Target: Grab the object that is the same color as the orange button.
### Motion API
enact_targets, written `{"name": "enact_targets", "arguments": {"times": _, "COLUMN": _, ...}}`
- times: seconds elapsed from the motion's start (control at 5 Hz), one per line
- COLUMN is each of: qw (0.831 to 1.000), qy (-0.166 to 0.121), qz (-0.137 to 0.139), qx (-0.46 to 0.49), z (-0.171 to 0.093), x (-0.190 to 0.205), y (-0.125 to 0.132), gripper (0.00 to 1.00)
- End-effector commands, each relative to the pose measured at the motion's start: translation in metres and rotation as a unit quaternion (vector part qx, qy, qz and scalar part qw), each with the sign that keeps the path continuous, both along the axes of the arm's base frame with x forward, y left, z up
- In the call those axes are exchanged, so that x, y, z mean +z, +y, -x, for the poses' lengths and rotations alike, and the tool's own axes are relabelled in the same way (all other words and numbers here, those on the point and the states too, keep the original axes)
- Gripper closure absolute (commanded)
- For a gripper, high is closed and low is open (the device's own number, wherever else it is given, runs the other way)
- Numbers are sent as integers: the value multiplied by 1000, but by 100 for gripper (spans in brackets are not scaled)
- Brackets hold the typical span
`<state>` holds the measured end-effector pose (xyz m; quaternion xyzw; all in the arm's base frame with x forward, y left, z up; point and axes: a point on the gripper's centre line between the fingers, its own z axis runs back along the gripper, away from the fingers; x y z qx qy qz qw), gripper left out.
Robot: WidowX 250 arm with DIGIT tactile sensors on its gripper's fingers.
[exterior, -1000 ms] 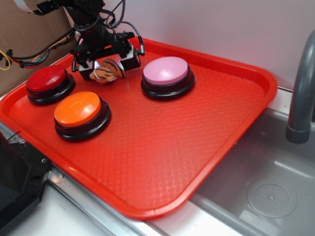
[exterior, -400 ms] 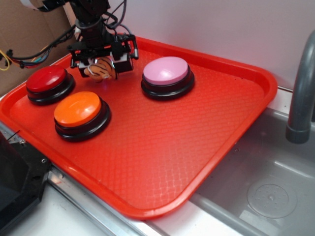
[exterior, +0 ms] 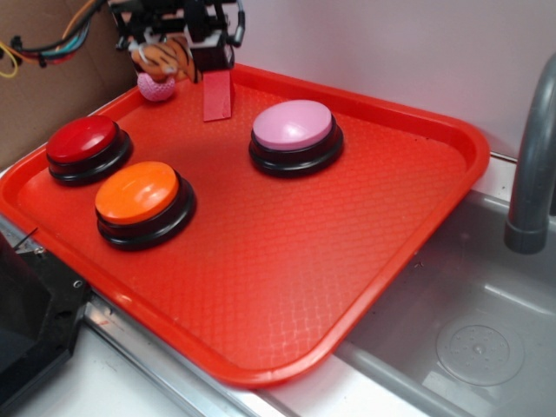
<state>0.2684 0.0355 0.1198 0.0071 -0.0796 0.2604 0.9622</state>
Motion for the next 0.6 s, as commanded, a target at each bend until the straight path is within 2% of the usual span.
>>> {"name": "enact_targets", "arguments": {"times": 0.0, "qw": 993, "qy": -44, "qz": 49, "qx": -98, "z": 23, "x": 88, "y": -44, "gripper": 100}}
{"name": "enact_targets", "arguments": {"times": 0.2, "qw": 989, "qy": -38, "qz": 65, "qx": -128, "z": 38, "x": 99, "y": -60, "gripper": 100}}
{"name": "enact_targets", "arguments": {"times": 0.4, "qw": 991, "qy": -27, "qz": 75, "qx": -109, "z": 39, "x": 97, "y": -51, "gripper": 100}}
